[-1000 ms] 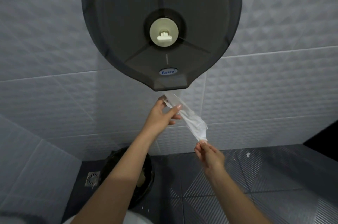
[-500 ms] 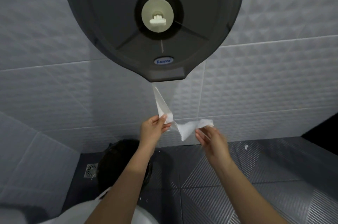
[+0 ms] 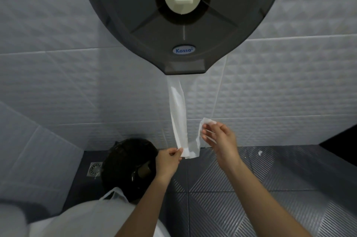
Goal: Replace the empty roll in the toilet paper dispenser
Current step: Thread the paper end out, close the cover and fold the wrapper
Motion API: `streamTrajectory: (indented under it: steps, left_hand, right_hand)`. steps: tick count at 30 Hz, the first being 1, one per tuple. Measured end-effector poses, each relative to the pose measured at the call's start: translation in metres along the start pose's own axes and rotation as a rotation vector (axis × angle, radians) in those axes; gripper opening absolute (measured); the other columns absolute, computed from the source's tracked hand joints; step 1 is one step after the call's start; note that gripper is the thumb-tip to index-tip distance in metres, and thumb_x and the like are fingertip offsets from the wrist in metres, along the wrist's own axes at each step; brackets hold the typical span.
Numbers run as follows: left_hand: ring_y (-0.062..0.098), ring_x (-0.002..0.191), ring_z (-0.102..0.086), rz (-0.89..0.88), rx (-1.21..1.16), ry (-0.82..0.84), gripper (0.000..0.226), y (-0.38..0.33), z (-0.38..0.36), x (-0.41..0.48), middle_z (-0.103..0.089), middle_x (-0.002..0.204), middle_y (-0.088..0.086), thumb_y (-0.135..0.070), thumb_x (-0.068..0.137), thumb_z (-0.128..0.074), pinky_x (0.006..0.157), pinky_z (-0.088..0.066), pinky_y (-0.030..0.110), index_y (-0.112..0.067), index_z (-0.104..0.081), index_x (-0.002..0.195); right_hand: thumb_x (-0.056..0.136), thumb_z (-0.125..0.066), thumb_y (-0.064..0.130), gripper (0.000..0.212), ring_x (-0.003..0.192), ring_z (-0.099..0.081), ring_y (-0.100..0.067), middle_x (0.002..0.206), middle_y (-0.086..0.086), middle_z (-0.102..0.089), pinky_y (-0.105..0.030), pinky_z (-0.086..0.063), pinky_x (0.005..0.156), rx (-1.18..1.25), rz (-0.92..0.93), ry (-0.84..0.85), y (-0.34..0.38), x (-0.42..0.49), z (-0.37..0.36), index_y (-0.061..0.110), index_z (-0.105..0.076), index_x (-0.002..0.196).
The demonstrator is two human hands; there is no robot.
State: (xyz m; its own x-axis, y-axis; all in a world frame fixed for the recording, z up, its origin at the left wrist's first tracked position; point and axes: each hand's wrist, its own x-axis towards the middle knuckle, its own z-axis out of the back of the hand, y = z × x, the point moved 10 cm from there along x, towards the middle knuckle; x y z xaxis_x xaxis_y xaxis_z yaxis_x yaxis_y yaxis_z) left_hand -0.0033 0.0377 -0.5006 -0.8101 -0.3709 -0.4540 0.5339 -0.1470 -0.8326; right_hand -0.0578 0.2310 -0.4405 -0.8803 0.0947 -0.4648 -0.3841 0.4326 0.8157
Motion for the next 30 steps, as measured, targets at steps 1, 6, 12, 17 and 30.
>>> streamTrajectory:
  steps: [1, 6, 12, 17, 30]
  left_hand:
    - [0.027, 0.08, -0.07, 0.004, -0.001, 0.007, 0.014, 0.001, -0.001, -0.001, -0.07, 0.069, 0.002, -0.021, 0.087, -0.067, 0.084, -0.056, 0.048, -0.012, -0.074, 0.078]
    - [0.026, 0.093, -0.068, -0.044, 0.038, 0.069, 0.013, -0.001, -0.002, -0.003, -0.072, 0.089, 0.007, -0.021, 0.089, -0.063, 0.091, -0.053, 0.046, -0.022, -0.067, 0.076]
    - [0.018, 0.131, -0.044, -0.059, 0.099, 0.1, 0.082, -0.003, 0.013, -0.016, -0.037, 0.148, 0.001, -0.039, 0.082, -0.066, 0.112, -0.036, 0.04, -0.014, -0.024, 0.149]
    - [0.019, 0.113, -0.062, -0.176, 0.07, -0.083, 0.036, -0.015, 0.069, -0.062, -0.061, 0.129, 0.006, -0.021, 0.096, -0.053, 0.099, -0.047, 0.03, -0.013, -0.056, 0.131]
    - [0.019, 0.125, -0.049, -0.12, 0.449, -0.394, 0.039, 0.159, 0.241, -0.222, -0.055, 0.135, 0.003, -0.032, 0.098, -0.041, 0.106, -0.036, 0.028, -0.017, -0.055, 0.131]
  right_hand:
    - [0.092, -0.059, 0.013, 0.01, 0.08, -0.067, -0.021, 0.09, -0.011, -0.069, -0.032, -0.055, 0.078, -0.017, 0.001, -0.005, -0.001, 0.0, 0.001, 0.005, -0.062, 0.097]
    - [0.092, -0.06, 0.018, 0.01, 0.098, -0.066, -0.024, 0.104, -0.011, -0.069, -0.028, -0.054, 0.075, -0.154, 0.029, -0.026, -0.003, -0.002, 0.002, 0.012, -0.062, 0.1]
    - [0.092, -0.06, 0.014, 0.064, 0.091, -0.065, -0.017, 0.108, -0.007, -0.061, -0.027, -0.054, 0.078, -0.278, 0.057, 0.014, -0.009, -0.019, -0.003, 0.02, -0.027, 0.147]
    - [0.093, -0.058, 0.011, 0.009, 0.073, -0.064, -0.014, 0.085, -0.005, -0.069, -0.021, -0.048, 0.065, -0.338, 0.175, -0.024, -0.016, -0.05, -0.008, 0.017, -0.065, 0.091]
    - [0.092, -0.057, 0.019, 0.012, 0.083, -0.061, -0.009, 0.096, 0.005, -0.064, -0.027, -0.053, 0.07, -1.073, 0.364, 0.565, -0.173, -0.224, -0.096, 0.019, -0.066, 0.1]
